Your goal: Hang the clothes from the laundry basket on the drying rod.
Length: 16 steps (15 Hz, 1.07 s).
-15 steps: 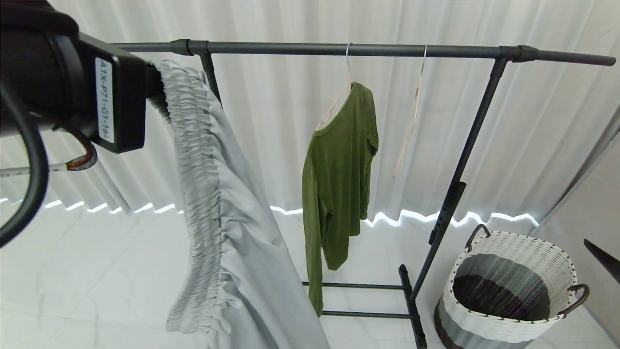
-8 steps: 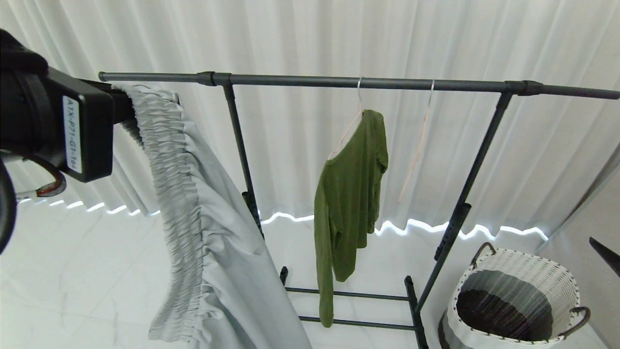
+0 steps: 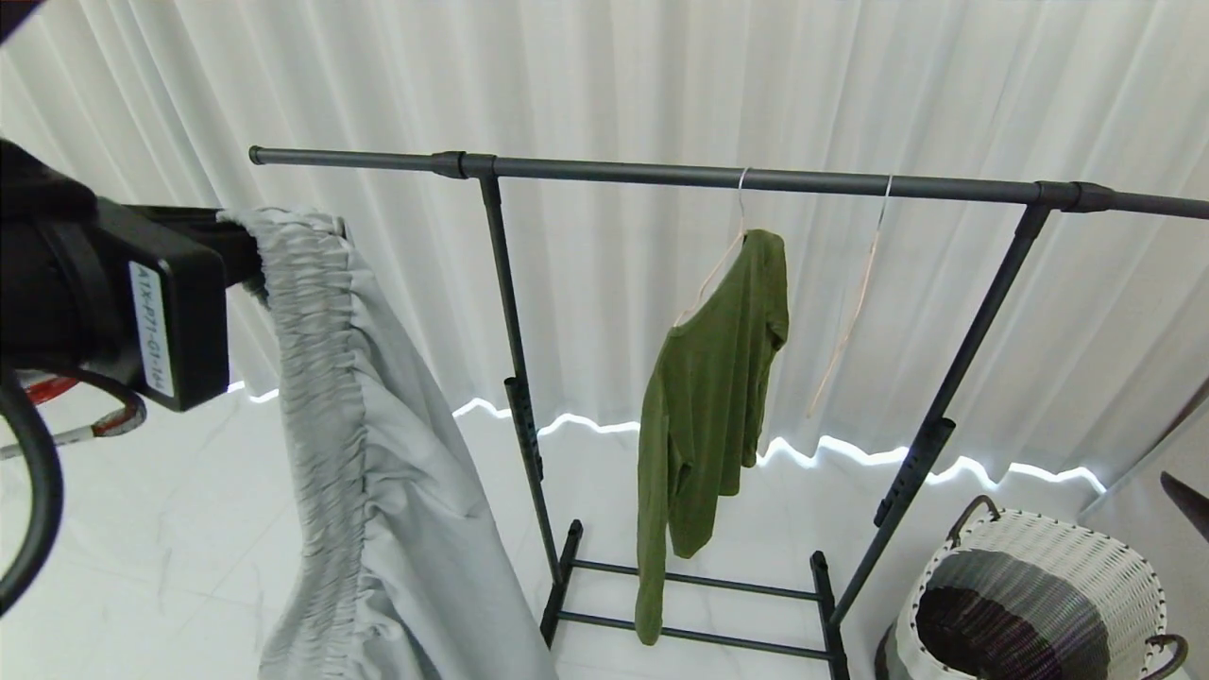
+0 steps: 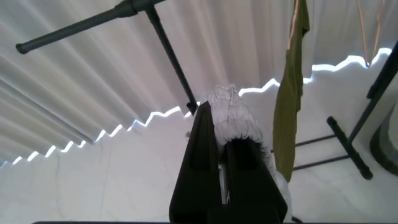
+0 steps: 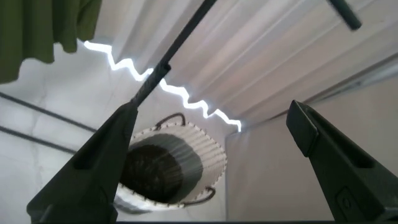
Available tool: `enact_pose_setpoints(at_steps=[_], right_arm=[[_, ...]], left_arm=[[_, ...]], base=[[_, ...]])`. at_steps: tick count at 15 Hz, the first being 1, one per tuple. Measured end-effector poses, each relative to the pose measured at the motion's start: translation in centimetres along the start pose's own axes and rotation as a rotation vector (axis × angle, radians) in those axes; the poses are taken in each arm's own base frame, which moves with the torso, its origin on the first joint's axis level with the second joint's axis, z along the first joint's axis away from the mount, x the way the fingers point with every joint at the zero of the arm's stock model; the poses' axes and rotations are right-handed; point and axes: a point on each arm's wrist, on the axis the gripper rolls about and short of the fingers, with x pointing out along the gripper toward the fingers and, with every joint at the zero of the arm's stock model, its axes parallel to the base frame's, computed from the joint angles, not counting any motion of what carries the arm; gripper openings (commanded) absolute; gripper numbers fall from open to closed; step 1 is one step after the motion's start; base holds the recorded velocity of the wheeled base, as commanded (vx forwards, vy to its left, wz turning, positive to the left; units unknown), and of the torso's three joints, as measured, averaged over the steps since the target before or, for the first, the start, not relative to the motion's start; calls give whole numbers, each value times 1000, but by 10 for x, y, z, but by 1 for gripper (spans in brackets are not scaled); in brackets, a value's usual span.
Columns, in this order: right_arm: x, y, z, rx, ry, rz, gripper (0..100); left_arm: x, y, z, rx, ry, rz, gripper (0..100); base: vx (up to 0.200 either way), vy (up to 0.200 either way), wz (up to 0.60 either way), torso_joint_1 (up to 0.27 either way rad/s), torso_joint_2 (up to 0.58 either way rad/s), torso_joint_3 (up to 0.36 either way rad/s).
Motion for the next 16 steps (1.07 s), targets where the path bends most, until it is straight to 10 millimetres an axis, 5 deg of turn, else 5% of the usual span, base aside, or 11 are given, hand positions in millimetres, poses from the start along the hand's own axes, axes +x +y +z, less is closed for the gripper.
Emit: enact_pose_setpoints(at_steps=[4,13,16], right_arm=[[1,-8,2,20,32,-47,100],[4,-24,25,48,64,-42,100],[7,-27,31,70,56,-42,100]], left_arm=[[-6,1,-12,42,12,-5,0],[-10,3,-14,35,6,-5,0],[-10,3,-16,38,10,-7,0]], base=[[0,0,0,0,0,0],[0,200,0,3,1,2],[0,0,0,0,0,0]])
